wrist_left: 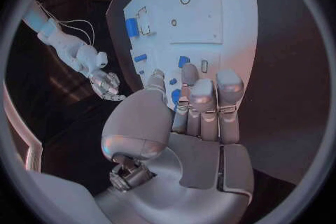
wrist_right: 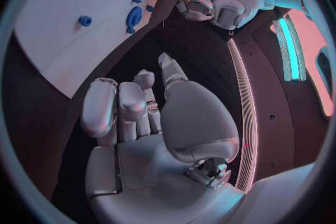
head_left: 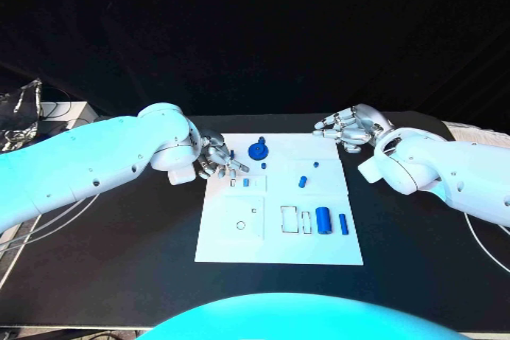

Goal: Assemble the parts on the task board

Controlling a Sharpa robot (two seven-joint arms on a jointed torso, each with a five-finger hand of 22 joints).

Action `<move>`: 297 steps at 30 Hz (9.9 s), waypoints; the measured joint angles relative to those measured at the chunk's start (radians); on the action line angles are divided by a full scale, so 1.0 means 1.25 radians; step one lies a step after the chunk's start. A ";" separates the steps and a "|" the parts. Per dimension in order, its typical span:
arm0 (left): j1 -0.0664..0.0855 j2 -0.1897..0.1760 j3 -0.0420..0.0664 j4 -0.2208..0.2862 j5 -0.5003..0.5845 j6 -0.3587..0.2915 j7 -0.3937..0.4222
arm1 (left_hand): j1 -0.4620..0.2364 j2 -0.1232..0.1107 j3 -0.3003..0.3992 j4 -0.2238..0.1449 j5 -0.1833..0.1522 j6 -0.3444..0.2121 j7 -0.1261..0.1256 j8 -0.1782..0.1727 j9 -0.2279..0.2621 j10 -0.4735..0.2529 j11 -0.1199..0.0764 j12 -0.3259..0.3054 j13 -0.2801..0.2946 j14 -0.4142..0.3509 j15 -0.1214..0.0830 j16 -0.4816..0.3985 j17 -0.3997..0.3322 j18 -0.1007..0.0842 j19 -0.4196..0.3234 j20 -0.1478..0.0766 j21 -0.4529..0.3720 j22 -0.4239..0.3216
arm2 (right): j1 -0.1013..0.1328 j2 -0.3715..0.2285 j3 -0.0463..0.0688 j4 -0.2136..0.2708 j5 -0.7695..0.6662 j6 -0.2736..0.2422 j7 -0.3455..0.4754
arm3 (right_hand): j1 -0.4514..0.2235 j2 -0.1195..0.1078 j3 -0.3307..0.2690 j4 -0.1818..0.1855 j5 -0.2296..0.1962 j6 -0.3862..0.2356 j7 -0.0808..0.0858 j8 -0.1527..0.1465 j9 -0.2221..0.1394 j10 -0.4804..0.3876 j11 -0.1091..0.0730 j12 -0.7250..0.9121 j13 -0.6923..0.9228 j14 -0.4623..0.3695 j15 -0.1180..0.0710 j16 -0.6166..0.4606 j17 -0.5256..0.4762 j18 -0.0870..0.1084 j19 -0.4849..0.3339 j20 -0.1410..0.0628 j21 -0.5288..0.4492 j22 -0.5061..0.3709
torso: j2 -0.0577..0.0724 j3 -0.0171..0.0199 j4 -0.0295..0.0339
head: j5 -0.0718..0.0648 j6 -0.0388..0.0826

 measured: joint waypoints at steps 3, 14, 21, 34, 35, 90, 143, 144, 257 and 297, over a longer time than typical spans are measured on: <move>-0.017 -0.008 -0.001 0.020 -0.005 -0.055 0.006 | 0.012 -0.012 0.001 0.020 0.000 -0.015 0.010 -0.002 -0.110 -0.003 0.006 0.002 -0.025 -0.002 0.002 -0.005 -0.002 0.000 -0.003 0.003 -0.005 0.000 | 0.000 -0.001 0.000 -0.001 0.000 0.000 0.000 | 0.000 0.000 0.000 0.000 0.000 0.000 0.000 0.000 0.000 0.000 0.000 0.000 0.000 0.000 0.000 0.000 0.000 0.000 0.000 0.000 0.000 0.000 | 0.000 -0.0002 0.0000 | -0.002 0.001; -0.072 -0.010 -0.005 0.051 -0.042 -0.199 0.024 | 0.024 -0.016 0.030 0.042 0.009 -0.063 0.010 0.132 -0.178 -0.006 0.010 0.059 -0.045 0.014 0.002 0.045 0.052 0.012 0.019 0.008 0.066 0.000 | -0.002 -0.004 0.000 -0.002 0.000 0.000 0.001 | 0.000 0.000 0.000 0.000 0.000 0.000 0.000 0.000 0.000 0.000 0.000 0.000 0.000 0.000 0.000 0.000 0.000 0.000 0.000 0.000 0.000 0.000 | 0.002 -0.0005 -0.0011 | -0.002 0.005; -0.081 0.000 -0.007 0.048 -0.063 -0.230 0.028 | 0.025 -0.024 0.060 0.043 0.009 -0.078 -0.003 0.197 -0.174 -0.004 0.007 0.076 -0.039 0.016 0.001 0.058 0.060 0.012 0.027 0.005 0.081 0.000 | -0.003 -0.003 0.000 -0.003 0.000 0.000 0.001 | 0.000 0.000 0.000 0.000 0.003 0.000 0.000 0.000 0.000 0.000 0.000 0.000 0.000 0.000 0.000 0.000 0.000 0.000 0.000 0.000 0.000 0.000 | 0.002 -0.0002 -0.0008 | -0.002 0.003; -0.084 0.020 -0.025 0.033 -0.078 -0.235 0.026 | 0.023 -0.026 0.066 0.037 0.009 -0.093 -0.018 0.296 -0.134 -0.002 -0.006 0.086 -0.031 0.021 -0.004 0.073 0.072 0.012 0.033 -0.001 0.095 0.000 | -0.004 -0.003 0.000 -0.003 0.000 0.000 0.001 | 0.000 0.000 0.000 0.000 0.003 0.000 0.000 0.000 0.000 0.000 0.000 0.000 0.000 0.000 0.000 0.000 0.000 0.000 0.000 0.000 0.000 0.000 | 0.002 0.0002 -0.0011 | -0.004 0.001; -0.084 0.020 -0.026 0.033 -0.078 -0.233 0.025 | 0.023 -0.026 0.067 0.035 0.009 -0.096 -0.021 0.309 -0.123 -0.001 -0.008 0.086 -0.030 0.024 -0.006 0.074 0.072 0.012 0.033 -0.001 0.095 0.000 | -0.004 -0.003 0.000 -0.003 0.000 0.000 0.001 | 0.000 0.000 0.000 0.000 0.003 0.001 0.001 0.000 0.000 0.000 0.000 0.000 0.000 0.000 0.000 0.000 0.000 0.000 0.000 0.000 0.000 0.000 | 0.002 0.0002 -0.0011 | -0.004 0.001; -0.090 0.035 -0.023 0.015 -0.064 -0.204 0.021 | 0.019 -0.056 0.421 0.003 0.005 -0.115 -0.028 0.341 -0.073 -0.007 -0.018 0.086 -0.027 0.022 -0.016 0.079 0.075 0.012 0.036 -0.004 0.091 0.000 | -0.005 -0.005 0.000 -0.002 0.000 0.001 0.000 | 0.000 0.000 0.000 0.000 0.003 0.000 0.000 0.000 0.000 -0.001 -0.001 0.000 0.000 0.000 0.000 0.000 0.000 0.000 0.000 0.000 0.000 0.000 | 0.002 -0.0003 -0.0005 | -0.007 -0.004; -0.103 -0.009 0.007 0.025 0.029 -0.133 0.079 | -0.053 -0.068 0.583 -0.090 0.001 -0.140 -0.027 0.365 -0.049 0.001 -0.019 0.075 -0.039 0.021 -0.016 0.072 0.072 0.012 0.033 -0.007 0.082 0.000 | -0.012 -0.006 0.000 -0.004 -0.002 0.008 -0.002 | 0.000 0.000 0.000 -0.004 0.004 0.004 0.002 0.000 -0.001 0.000 0.000 0.000 0.000 0.000 0.000 0.000 0.000 0.000 0.000 0.000 0.000 0.000 | 0.002 -0.0002 -0.0006 | -0.006 -0.005; -0.103 -0.011 0.011 0.025 0.031 -0.125 0.083 | -0.053 -0.068 0.583 -0.090 0.001 -0.141 -0.027 0.366 -0.049 0.001 -0.019 0.075 -0.039 0.021 -0.016 0.072 0.072 0.012 0.033 -0.007 0.082 0.000 | -0.012 -0.006 0.000 -0.004 -0.002 0.008 -0.002 | 0.000 0.000 0.000 -0.004 0.006 0.004 0.002 0.000 -0.001 0.000 0.000 0.000 0.000 0.000 0.000 0.000 0.000 0.000 0.000 0.000 0.000 0.000 | 0.002 -0.0002 -0.0006 | -0.006 -0.005; 0.054 0.241 -0.060 -0.313 0.066 0.397 -0.053 | -0.343 0.018 0.756 -0.227 0.001 -0.130 -0.021 0.306 0.225 -0.019 -0.024 0.099 -0.054 0.016 -0.019 0.079 0.098 -0.001 0.019 -0.013 0.082 0.000 | -0.012 0.004 0.000 0.002 -0.030 0.008 -0.001 | 0.006 0.006 0.010 -0.028 0.036 0.005 0.002 -0.003 -0.006 0.000 0.000 0.000 0.000 0.000 0.000 0.000 0.001 0.000 0.000 0.000 0.000 0.000 | 0.002 0.0007 -0.0005 | -0.003 -0.008; 0.057 0.248 -0.066 -0.331 0.064 0.376 -0.063 | -0.301 -0.024 0.775 -0.209 0.009 -0.101 -0.012 0.231 0.253 -0.005 -0.020 0.094 -0.053 0.022 -0.019 0.089 0.107 -0.001 0.019 -0.013 0.091 0.000 | -0.012 0.004 0.000 0.003 -0.031 0.008 0.000 | 0.006 0.006 0.010 -0.032 0.036 0.004 0.001 -0.003 -0.008 0.000 0.000 -0.004 0.000 0.000 0.000 -0.003 0.000 0.000 0.000 0.000 0.000 0.000 | 0.002 0.0003 -0.0006 | -0.003 -0.010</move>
